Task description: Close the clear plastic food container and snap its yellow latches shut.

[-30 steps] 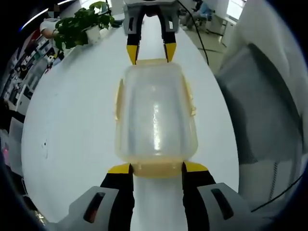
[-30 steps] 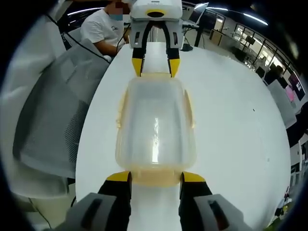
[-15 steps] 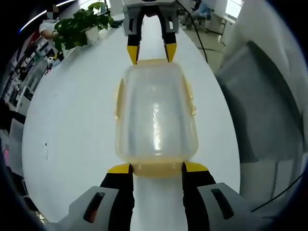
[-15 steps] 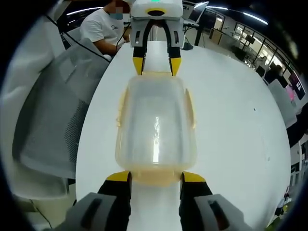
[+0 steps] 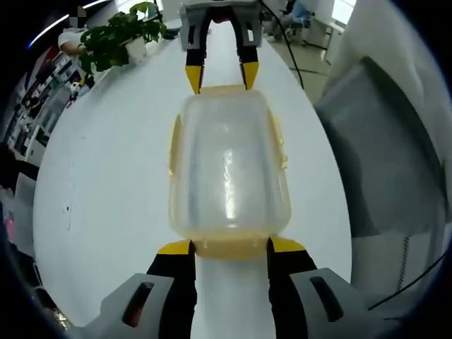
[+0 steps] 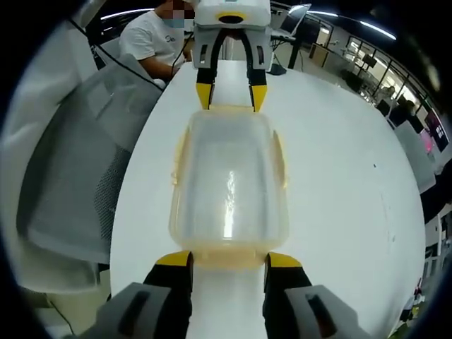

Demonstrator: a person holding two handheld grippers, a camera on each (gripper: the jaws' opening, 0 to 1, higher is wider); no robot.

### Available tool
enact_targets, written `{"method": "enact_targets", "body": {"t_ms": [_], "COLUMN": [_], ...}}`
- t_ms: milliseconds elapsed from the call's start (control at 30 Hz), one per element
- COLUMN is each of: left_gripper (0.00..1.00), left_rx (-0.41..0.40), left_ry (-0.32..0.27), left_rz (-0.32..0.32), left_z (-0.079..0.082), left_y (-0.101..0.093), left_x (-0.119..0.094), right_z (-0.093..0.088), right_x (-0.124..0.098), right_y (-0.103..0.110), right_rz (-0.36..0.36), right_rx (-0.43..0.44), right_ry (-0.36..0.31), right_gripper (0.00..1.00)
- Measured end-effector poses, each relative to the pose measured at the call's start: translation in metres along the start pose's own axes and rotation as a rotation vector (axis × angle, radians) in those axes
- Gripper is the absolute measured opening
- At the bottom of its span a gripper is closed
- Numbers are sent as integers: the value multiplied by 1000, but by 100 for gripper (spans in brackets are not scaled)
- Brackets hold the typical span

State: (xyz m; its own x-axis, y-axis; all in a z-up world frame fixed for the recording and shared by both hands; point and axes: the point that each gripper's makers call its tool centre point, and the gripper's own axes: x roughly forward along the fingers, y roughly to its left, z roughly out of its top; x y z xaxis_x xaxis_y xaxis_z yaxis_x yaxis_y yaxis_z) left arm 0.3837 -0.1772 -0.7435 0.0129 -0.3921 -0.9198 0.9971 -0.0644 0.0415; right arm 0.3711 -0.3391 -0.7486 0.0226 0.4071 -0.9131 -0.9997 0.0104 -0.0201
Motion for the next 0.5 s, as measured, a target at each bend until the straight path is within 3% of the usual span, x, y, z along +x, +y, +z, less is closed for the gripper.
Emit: {"method": "enact_targets", "body": {"t_ms": [433, 500], "left_gripper": [36, 43], "left_rx": [26, 2], "left_ry": [26, 22], "left_rz": [-7, -13], "left_z": [-7, -8], "left_y": [-5, -7], "left_x": [2, 2], "right_z": [-5, -8], "right_x": [-2, -2], "right_y": [-2, 0], "right_rz": [-6, 4], "right_rx": [5, 20], "right_ry": [30, 39], "right_gripper": [37, 48]}}
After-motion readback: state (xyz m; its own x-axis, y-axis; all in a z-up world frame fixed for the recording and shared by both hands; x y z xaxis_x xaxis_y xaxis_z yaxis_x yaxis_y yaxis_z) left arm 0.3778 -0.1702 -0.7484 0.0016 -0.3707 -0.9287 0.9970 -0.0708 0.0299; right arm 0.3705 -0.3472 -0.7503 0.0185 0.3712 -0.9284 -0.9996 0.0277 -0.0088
